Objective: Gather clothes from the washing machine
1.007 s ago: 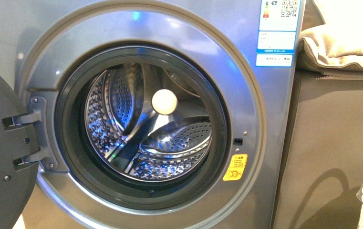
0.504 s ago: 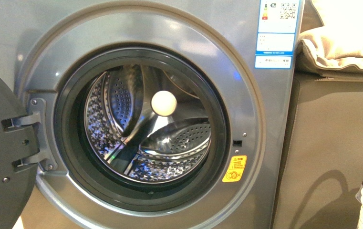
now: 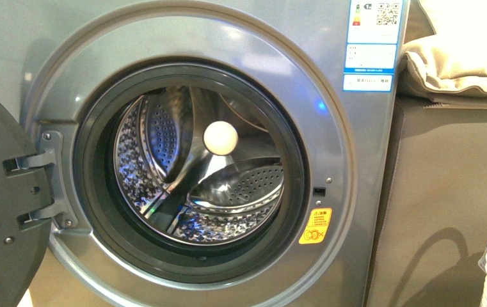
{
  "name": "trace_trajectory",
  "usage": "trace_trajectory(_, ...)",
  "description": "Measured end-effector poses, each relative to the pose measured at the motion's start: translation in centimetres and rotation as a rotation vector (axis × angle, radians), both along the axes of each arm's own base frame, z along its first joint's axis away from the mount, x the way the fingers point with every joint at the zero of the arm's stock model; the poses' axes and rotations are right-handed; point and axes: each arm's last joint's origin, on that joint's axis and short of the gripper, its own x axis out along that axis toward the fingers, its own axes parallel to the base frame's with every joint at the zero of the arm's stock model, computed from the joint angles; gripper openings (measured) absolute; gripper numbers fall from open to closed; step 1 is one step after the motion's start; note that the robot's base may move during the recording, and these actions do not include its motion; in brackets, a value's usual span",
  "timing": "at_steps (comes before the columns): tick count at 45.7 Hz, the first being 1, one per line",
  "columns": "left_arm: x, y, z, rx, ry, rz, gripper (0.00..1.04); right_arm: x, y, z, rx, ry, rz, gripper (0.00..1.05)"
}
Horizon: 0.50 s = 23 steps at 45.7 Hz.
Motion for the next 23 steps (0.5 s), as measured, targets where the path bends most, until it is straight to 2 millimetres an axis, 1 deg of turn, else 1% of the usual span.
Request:
trace_trajectory(7, -0.3, 0.2, -1.7, 0.0, -0.003, 0.013, 0.04, 0.0, 0.0, -0.5, 0.0, -0.005, 0.0, 0.02)
trace_trajectory(11, -0.4, 0.2, -2.3, 0.0, -0.001, 0.013, 0.04, 0.0, 0.0, -1.4, 0.0, -0.002, 0.0, 0.02)
trace_trajectory(17, -1.4, 0.2, -3.3, 0.0, -0.005, 0.012, 0.04, 0.0, 0.0, -1.4, 0.0, -0.001, 0.0, 0.02)
trace_trajectory(23, -1.5, 0.2, -3.8, 0.0, -0.006, 0.012, 0.04, 0.0, 0.0, -1.4, 0.0, -0.001, 0.0, 0.02)
